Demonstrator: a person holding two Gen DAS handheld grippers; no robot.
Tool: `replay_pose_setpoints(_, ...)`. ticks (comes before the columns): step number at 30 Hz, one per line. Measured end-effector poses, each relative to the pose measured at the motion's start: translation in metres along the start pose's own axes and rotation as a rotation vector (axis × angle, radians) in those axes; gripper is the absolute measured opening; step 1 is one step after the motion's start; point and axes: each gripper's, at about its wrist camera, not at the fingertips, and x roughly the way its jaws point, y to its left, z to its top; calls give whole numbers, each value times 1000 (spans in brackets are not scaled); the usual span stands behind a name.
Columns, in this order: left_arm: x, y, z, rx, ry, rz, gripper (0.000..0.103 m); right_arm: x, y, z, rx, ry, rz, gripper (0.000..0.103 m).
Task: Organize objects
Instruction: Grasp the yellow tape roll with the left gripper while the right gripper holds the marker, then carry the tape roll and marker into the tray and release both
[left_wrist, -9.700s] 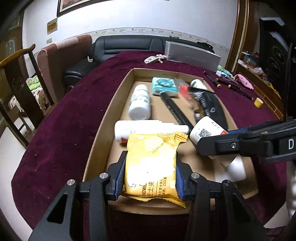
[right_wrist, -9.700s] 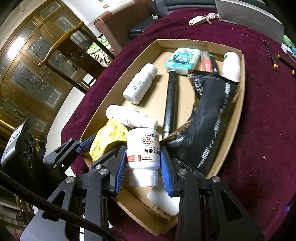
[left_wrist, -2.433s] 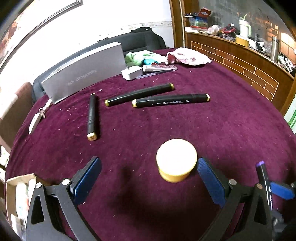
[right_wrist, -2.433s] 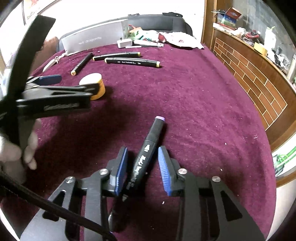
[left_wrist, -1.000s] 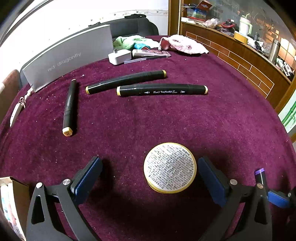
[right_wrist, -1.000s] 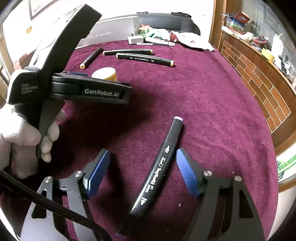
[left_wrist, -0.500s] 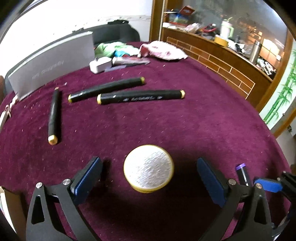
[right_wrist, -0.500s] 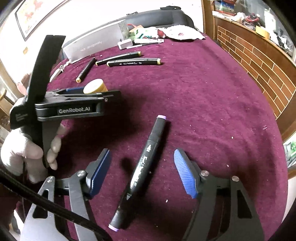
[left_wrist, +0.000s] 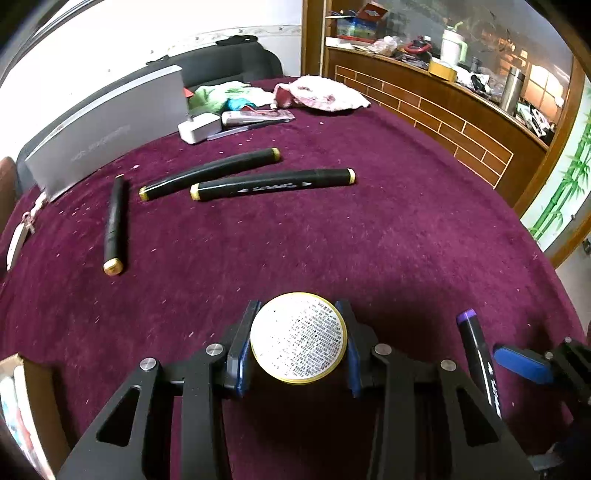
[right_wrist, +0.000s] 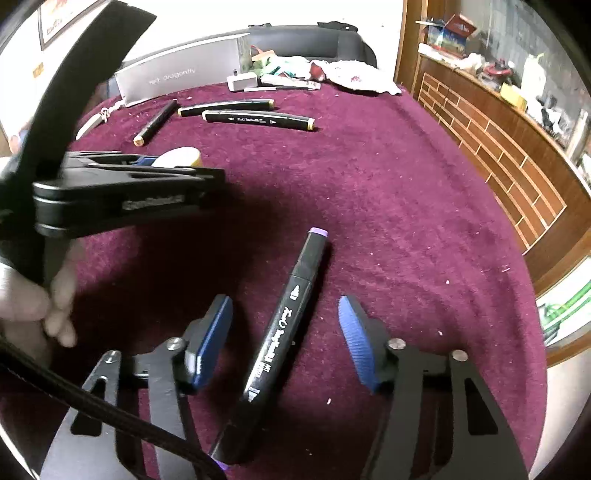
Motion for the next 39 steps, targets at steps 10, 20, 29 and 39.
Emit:
replay_pose_setpoints(10, -56, 11, -24, -72, -62, -47, 34, -8, 1, -3, 9, -4, 68, 12)
replay_pose_setpoints(20, -117, 30, -57, -133, -150, -94, 34, -46, -2, -7, 79, -68, 179, 13)
replay_pose_setpoints(29, -183, 79, -99, -205, -245, -15, 34, -87, 38, 10, 22, -133, 312, 13)
replay_pose_setpoints(39, -211, 182, -145, -351, -242, 191, 34, -89, 136, 45, -63, -67, 555, 13)
